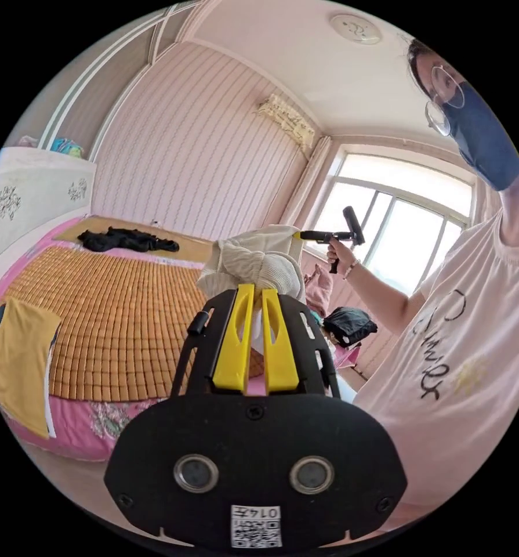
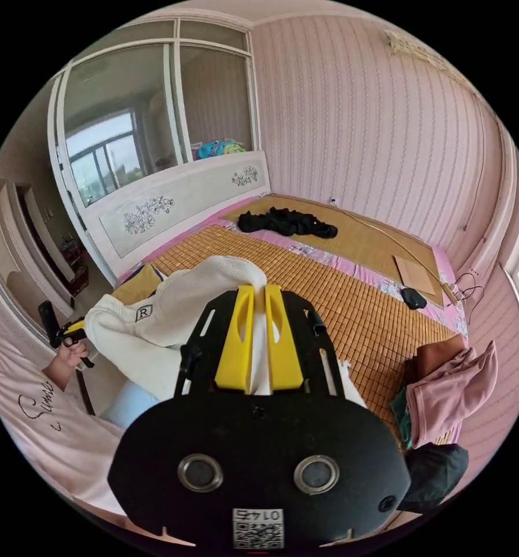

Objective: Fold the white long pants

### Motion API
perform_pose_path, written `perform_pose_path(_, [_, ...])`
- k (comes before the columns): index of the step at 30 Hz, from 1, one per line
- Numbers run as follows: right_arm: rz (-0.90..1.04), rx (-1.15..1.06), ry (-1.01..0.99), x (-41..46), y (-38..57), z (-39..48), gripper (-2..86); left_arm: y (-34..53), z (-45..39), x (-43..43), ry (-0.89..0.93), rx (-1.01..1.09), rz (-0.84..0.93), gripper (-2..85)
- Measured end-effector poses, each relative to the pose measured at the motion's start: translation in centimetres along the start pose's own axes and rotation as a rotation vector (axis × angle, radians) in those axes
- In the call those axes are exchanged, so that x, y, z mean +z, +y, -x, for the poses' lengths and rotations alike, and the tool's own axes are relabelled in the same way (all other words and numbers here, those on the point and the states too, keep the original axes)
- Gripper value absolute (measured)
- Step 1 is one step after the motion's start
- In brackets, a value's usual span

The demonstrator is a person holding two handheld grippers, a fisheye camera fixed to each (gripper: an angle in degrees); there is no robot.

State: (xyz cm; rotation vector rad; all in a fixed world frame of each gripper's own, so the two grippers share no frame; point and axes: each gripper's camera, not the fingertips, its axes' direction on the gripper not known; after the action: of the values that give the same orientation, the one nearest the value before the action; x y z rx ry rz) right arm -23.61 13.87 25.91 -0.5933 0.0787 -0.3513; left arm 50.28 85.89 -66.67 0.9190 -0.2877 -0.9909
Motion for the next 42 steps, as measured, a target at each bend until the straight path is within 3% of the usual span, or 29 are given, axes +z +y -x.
perform_pose_path(3, [-0.163,-0.068,0.143,-10.0,-3.2,0.6,2.3,-3.0,-2.6,-0.9,0.023,0.117,-0.08,-0.5])
perform_pose_path(7, [-0.204,-0.105,0.128,-12.5,-6.4,0.7,2.2,-2.3,-2.6,-1.0,-0.049,0.113,-0.051,-0.7])
perform_pose_path(10, [-0.016,-0.073,0.047,-4.4,-7.5,-0.1,2.2,1.7,0.8,0.1,-0.132,-0.068,0.054,-0.7])
perform_pose_path(15, [0.301,0.067,-0.069,9.9,-0.5,-0.5,2.2,9.2,4.0,1.9,-0.25,-0.271,0.235,-0.7])
perform_pose_path(18, [0.329,0.116,-0.082,11.2,1.1,-0.8,2.2,10.0,3.2,3.3,-0.318,-0.2,0.313,-0.7])
perform_pose_path(23, [0.255,-0.008,-0.178,10.0,-8.2,1.0,3.3,7.1,4.7,-0.9,-0.466,-0.202,0.177,0.2])
perform_pose_path(28, [0.434,-0.11,-0.259,21.3,-15.9,7.2,6.1,8.7,11.5,-1.5,-0.71,-0.248,0.266,4.7])
perform_pose_path(30, [0.539,-0.06,-0.283,25.3,-13.6,8.0,6.4,12.4,15.4,-1.2,-0.801,-0.356,0.334,6.6])
perform_pose_path(34, [0.524,-0.036,-0.206,22.9,-6.6,5.5,7.7,16.9,17.3,-0.6,-0.771,-0.506,0.424,7.5])
perform_pose_path(37, [0.569,0.053,-0.09,17.9,2.4,0.5,8.7,18.6,15.9,0.9,-0.698,-0.489,0.423,7.0])
perform_pose_path(42, [0.684,0.424,0.143,4.8,19.7,-8.4,8.7,18.6,13.9,5.5,-0.596,-0.386,0.454,6.9])
